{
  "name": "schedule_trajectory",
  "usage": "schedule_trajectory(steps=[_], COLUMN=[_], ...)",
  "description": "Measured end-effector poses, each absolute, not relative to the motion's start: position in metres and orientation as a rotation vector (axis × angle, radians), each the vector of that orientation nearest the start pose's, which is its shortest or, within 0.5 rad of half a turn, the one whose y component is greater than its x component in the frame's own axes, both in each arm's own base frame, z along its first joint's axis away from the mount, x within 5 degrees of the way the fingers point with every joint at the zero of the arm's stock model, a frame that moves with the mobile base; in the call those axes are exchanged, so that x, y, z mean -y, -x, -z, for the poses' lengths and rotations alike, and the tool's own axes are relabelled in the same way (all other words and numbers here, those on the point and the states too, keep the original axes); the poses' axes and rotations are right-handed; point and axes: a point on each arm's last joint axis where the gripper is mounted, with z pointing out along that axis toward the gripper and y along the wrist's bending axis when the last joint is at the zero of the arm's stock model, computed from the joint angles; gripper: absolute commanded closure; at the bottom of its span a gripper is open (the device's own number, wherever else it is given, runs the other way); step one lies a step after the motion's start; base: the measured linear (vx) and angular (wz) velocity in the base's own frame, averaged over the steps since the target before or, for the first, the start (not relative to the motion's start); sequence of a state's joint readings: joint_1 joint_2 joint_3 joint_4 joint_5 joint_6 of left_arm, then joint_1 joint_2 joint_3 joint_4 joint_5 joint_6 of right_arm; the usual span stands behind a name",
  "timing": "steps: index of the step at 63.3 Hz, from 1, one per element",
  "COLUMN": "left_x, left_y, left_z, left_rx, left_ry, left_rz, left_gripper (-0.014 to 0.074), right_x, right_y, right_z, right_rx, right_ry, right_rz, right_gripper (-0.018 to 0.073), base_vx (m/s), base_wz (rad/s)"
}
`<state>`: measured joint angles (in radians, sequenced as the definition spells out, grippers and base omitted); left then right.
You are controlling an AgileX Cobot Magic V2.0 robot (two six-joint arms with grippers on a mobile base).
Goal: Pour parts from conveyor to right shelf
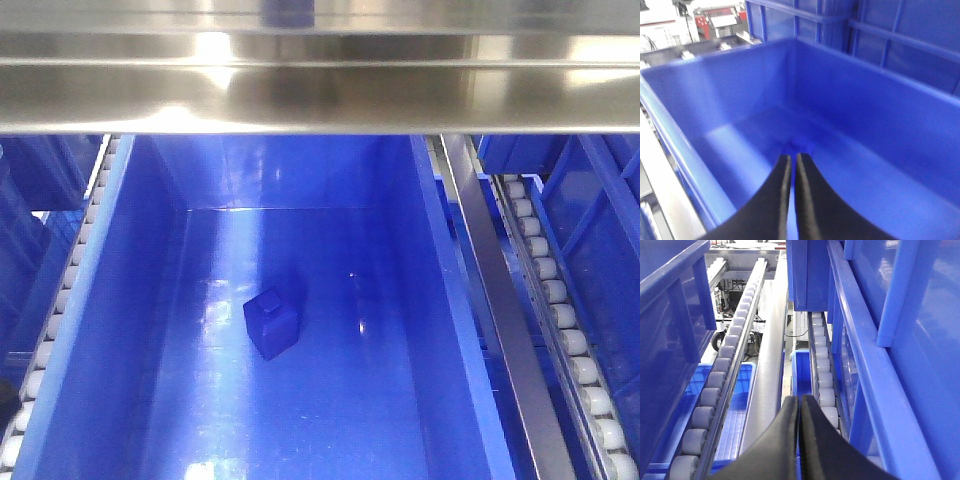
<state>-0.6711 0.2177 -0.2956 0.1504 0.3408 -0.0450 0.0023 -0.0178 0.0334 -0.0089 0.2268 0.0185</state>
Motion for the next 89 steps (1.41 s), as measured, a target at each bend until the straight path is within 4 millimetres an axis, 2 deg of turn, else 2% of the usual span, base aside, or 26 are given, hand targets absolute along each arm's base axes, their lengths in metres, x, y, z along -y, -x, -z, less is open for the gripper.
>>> schedule_trajectory(steps=[8,16,25,37,43,50,63,80,89], left_x=[0.031,0.017,0.006,-0.004,-0.007,-0.009,-0.007,0.003,0.004], left_y=[-0.058,-0.059,-0.055,-0.057,-0.057,-0.056,-0.056,-0.057,-0.056], left_z=[-0.253,-0.242,-0.232,-0.199,-0.193,-0.197,-0.197,-0.197,-0.197], left_rx=[-1.706,-1.736,-1.726,-1.712,-1.644,-1.588,-1.588,-1.583,-1.584], left_ry=[-0.54,-0.366,-0.195,0.027,0.086,0.1,0.029,-0.104,-0.087], left_rz=[0.288,0.147,0.028,-0.074,-0.11,-0.132,-0.144,-0.021,0.034], left_gripper=[0.0603,0.0603,0.0603,0.0603,0.0603,0.0603,0.0603,0.0603,0.0603], right_x=[0.0,0.0,0.0,0.0,0.0,0.0,0.0,0.0,0.0], right_y=[-0.055,-0.055,-0.055,-0.055,-0.055,-0.055,-0.055,-0.055,-0.055], right_z=[-0.182,-0.182,-0.182,-0.182,-0.182,-0.182,-0.182,-0.182,-0.182], right_rx=[-1.726,-1.726,-1.726,-1.726,-1.726,-1.726,-1.726,-1.726,-1.726], right_ry=[-0.008,-0.008,-0.008,-0.008,-0.008,-0.008,-0.009,-0.008,-0.008], right_rz=[-0.007,-0.007,-0.007,-0.007,-0.007,-0.007,-0.008,-0.008,-0.008], right_gripper=[0.0568,0.0568,0.0568,0.0568,0.0568,0.0568,0.0568,0.0568,0.0568], base_vx=[0.0,0.0,0.0,0.0,0.0,0.0,0.0,0.0,0.0], base_wz=[0.0,0.0,0.0,0.0,0.0,0.0,0.0,0.0,0.0])
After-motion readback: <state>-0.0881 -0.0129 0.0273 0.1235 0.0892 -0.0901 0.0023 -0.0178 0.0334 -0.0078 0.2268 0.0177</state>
